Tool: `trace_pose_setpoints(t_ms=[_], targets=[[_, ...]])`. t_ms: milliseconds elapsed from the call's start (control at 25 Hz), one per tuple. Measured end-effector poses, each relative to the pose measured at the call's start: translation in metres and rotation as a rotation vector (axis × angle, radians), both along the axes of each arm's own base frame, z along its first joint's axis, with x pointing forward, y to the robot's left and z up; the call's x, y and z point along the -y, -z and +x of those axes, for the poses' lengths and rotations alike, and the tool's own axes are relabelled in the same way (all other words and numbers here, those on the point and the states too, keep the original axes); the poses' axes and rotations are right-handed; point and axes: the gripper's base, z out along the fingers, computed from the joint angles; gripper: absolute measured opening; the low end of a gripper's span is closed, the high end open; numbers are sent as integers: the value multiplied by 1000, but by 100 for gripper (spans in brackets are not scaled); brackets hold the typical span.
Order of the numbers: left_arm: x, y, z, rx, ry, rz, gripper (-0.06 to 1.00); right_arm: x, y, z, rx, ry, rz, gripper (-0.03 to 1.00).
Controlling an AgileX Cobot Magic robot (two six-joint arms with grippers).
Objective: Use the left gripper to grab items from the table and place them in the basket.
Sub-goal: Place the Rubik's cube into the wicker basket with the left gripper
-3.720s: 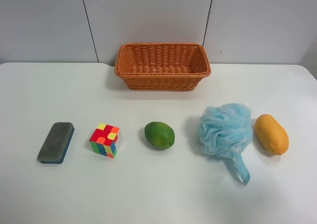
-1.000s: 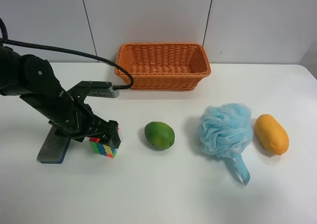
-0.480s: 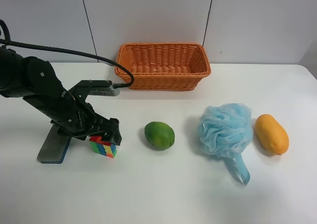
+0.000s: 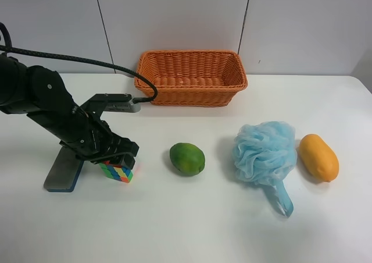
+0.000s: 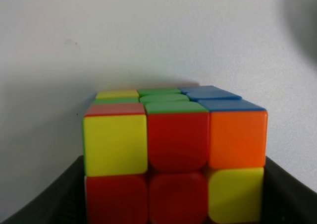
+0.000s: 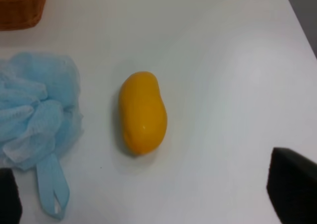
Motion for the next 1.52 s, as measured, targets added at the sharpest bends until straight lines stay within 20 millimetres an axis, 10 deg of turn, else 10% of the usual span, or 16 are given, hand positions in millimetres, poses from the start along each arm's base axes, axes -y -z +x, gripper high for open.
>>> trace_pose_setpoints(t_ms=[400, 760, 1040, 1520], targets=[[1, -9, -5, -33, 20, -10, 58, 0, 0, 0, 0, 0, 0, 99], [12, -126, 19, 302, 83, -129, 57, 0, 0, 0, 0, 0, 0, 99], [34, -176, 75, 506, 141, -105, 57, 0, 0, 0, 0, 0, 0, 99], [99, -106, 175, 487, 238, -48, 57, 0, 0, 0, 0, 0, 0, 99]])
